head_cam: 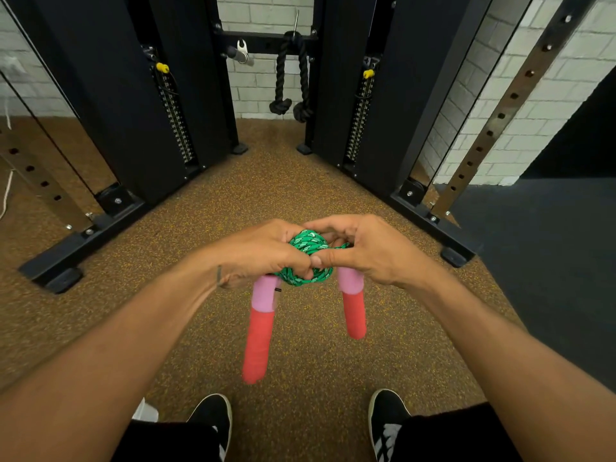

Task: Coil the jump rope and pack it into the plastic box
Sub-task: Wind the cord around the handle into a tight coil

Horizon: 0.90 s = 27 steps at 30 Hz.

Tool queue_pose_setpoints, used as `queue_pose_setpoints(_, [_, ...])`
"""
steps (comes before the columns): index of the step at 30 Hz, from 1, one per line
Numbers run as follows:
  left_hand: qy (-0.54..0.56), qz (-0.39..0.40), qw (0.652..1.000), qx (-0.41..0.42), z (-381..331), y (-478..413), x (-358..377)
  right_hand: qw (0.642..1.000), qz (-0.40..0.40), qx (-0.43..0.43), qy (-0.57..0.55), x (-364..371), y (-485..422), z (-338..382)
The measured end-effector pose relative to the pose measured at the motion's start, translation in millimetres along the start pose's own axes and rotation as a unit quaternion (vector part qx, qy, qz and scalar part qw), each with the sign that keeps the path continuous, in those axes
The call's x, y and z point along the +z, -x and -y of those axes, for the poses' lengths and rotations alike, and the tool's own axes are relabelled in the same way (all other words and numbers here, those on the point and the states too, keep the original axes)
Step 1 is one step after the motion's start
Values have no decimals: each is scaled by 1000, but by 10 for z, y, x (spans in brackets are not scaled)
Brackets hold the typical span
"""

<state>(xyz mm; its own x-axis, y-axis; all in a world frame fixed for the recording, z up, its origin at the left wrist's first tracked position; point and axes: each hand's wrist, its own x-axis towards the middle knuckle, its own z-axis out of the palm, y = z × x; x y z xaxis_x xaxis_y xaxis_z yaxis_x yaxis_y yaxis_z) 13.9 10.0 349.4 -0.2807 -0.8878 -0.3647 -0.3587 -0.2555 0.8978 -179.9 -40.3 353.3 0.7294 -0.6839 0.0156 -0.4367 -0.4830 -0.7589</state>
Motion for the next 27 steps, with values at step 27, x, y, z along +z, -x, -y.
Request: queue_pose_setpoints(27, [40, -82, 990, 105, -28, -41, 104, 998, -62, 30, -16, 7, -43, -86])
